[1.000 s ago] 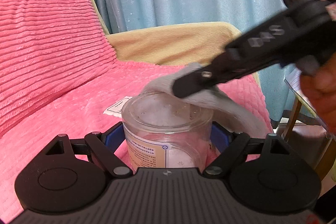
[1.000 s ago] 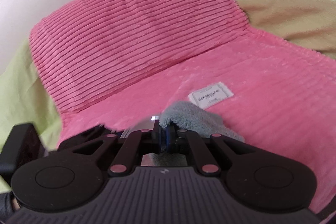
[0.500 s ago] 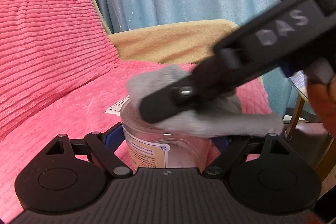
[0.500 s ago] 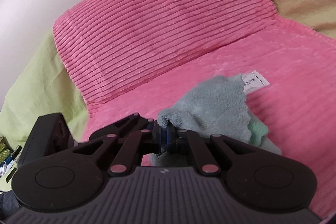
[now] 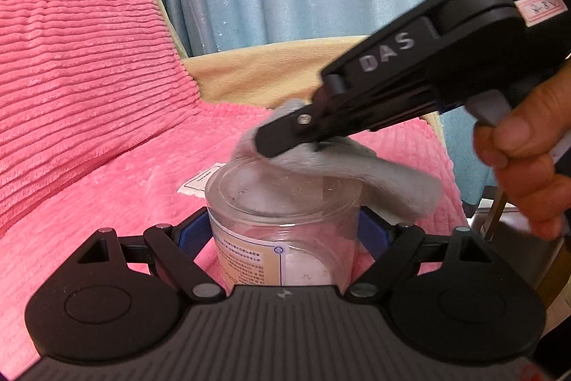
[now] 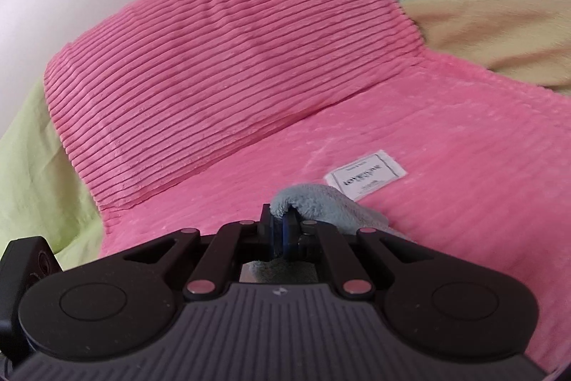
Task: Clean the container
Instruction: 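Rub the cloth over the jar mouth with the right tool while the left tool holds the jar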
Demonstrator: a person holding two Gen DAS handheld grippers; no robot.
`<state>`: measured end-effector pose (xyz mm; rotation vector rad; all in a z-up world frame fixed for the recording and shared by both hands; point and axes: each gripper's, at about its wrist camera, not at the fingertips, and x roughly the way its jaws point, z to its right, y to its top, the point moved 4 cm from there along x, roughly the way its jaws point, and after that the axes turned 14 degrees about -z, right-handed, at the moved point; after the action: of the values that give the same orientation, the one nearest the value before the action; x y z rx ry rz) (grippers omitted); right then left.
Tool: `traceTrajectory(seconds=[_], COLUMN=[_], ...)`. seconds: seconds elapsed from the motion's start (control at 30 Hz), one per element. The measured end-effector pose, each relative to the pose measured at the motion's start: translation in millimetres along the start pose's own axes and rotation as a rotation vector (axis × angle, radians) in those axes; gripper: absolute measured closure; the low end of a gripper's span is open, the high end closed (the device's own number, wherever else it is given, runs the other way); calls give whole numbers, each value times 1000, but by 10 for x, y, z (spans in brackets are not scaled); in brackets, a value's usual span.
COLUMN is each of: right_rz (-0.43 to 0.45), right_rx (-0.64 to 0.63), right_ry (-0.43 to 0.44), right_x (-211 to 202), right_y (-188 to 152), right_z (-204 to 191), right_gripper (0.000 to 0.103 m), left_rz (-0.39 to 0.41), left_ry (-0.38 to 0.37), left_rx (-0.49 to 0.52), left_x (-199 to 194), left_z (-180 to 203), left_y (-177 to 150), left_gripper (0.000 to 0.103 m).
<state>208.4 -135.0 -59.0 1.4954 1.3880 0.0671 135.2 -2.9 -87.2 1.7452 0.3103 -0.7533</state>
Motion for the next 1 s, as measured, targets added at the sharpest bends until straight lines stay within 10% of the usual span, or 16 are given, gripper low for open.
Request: traceTrajectory(seconds=[0.43, 1.0], right_rz=[-49, 4], right_rx=[-20, -11], right_ry=[127, 31], right_x=[95, 207], right_y=[-49, 103], right_z=[-141, -100], right_gripper=[101, 101], left_rz=[-4, -1], left_ry=[6, -1], left_rx=[0, 4], left_x=[-1, 3], left_z=[1, -19], left_y=[-2, -1], left_gripper=[18, 18])
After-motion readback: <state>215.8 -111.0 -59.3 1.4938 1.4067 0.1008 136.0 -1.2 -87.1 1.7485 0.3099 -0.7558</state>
